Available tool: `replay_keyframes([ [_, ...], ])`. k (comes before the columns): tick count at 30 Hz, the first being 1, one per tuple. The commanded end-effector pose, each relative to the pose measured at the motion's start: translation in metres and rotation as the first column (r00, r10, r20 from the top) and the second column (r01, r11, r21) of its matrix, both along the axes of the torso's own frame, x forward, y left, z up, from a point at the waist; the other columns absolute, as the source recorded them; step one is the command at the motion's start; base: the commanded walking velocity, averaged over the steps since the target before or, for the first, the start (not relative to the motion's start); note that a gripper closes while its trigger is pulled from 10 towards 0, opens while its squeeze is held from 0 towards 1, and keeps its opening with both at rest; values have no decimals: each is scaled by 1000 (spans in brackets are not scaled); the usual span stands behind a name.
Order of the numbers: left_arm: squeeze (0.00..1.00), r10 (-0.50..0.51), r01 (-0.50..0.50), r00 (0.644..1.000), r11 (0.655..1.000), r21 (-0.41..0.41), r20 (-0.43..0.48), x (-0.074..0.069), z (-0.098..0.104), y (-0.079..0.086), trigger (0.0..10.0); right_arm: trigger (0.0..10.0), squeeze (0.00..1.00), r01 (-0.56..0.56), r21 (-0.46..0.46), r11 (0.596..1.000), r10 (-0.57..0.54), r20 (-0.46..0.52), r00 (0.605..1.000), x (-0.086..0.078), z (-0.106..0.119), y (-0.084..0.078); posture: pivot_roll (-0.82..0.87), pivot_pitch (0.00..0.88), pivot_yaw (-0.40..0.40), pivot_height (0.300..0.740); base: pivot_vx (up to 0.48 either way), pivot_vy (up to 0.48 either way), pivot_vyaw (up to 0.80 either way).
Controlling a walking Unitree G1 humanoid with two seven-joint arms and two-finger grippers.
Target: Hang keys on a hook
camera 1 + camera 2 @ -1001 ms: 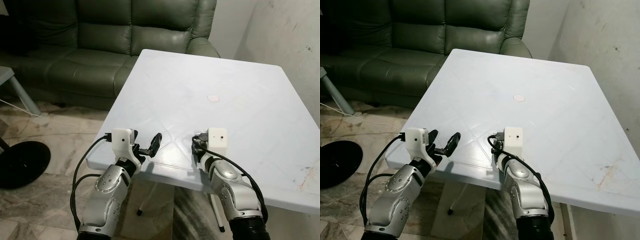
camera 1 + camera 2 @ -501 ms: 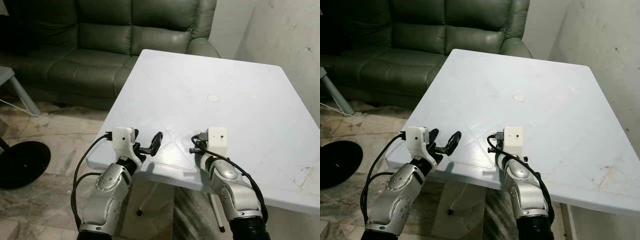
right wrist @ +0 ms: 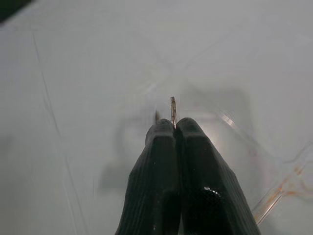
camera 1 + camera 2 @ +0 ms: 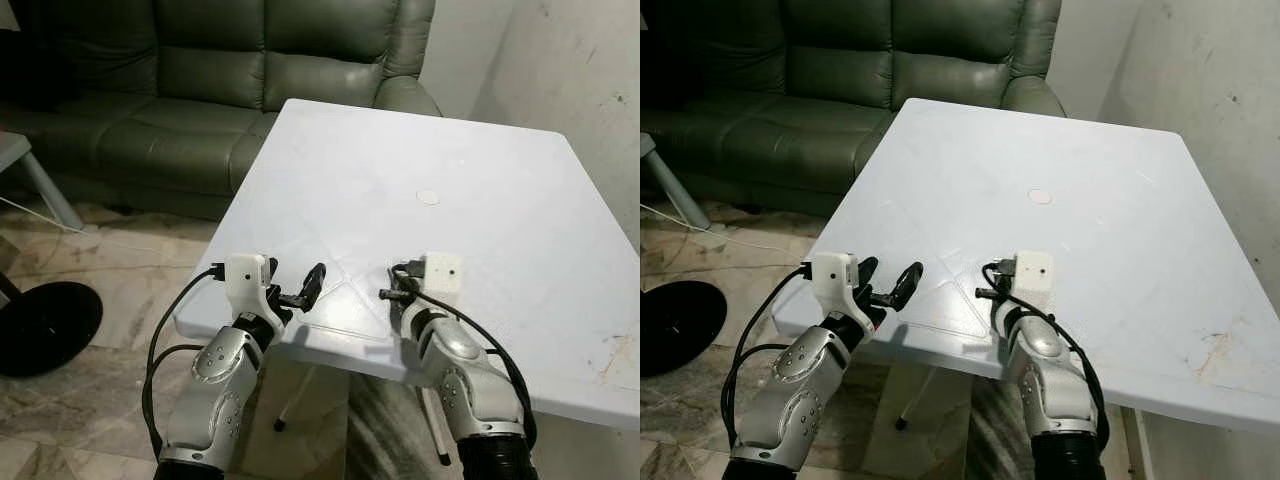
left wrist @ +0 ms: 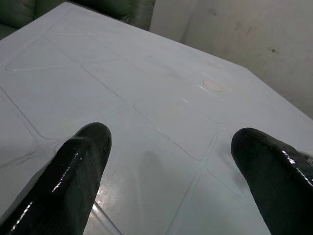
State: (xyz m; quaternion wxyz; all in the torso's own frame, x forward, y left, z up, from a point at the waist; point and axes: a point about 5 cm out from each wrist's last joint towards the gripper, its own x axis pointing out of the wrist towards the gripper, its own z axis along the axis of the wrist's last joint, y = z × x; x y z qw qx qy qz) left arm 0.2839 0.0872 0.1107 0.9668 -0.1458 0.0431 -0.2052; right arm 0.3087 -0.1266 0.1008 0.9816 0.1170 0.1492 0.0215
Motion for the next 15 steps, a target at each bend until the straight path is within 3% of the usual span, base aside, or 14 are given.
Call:
replay_keyframes([
  [1,0,-10,10,1000,1000,-24,-5,1,1,-7,10000,0,0,3,21,1000,-4,44,999,3,11,0,-6,0,-67,740,0,0,0],
  [7,0,-10,10,1000,1000,-27,-4,2,2,-7,10000,0,0,-9,21,1000,8,64,998,3,11,1,-3,0,-69,740,0,0,0],
  [8,0,-10,9,1000,1000,-27,-3,3,2,-7,10000,9412,0,-19,13,1000,18,61,998,3,10,2,-3,0,-69,740,0,0,0],
  [9,0,-9,9,1000,1000,-26,-3,3,2,-7,10000,10000,0,-26,10,1000,25,42,999,3,8,3,-2,0,-69,740,0,0,0],
  [10,0,-8,8,1000,1000,-26,-3,3,2,-7,10000,10000,365,-21,29,999,20,35,999,3,6,3,-2,0,-69,740,0,0,0],
  [13,0,-8,8,1000,1000,-26,-3,3,2,-7,10000,10000,365,-12,28,1000,11,36,999,3,6,2,-2,0,-69,740,0,0,0],
  [14,0,-7,7,1000,1000,-26,-3,3,2,-7,10000,10000,1000,-13,30,999,12,36,999,3,6,1,-1,0,-69,740,0,0,0],
  [15,0,-7,6,1000,1000,-27,-3,3,2,-6,10000,10000,1000,-26,18,1000,25,30,999,2,5,2,-1,0,-69,740,0,0,0],
])
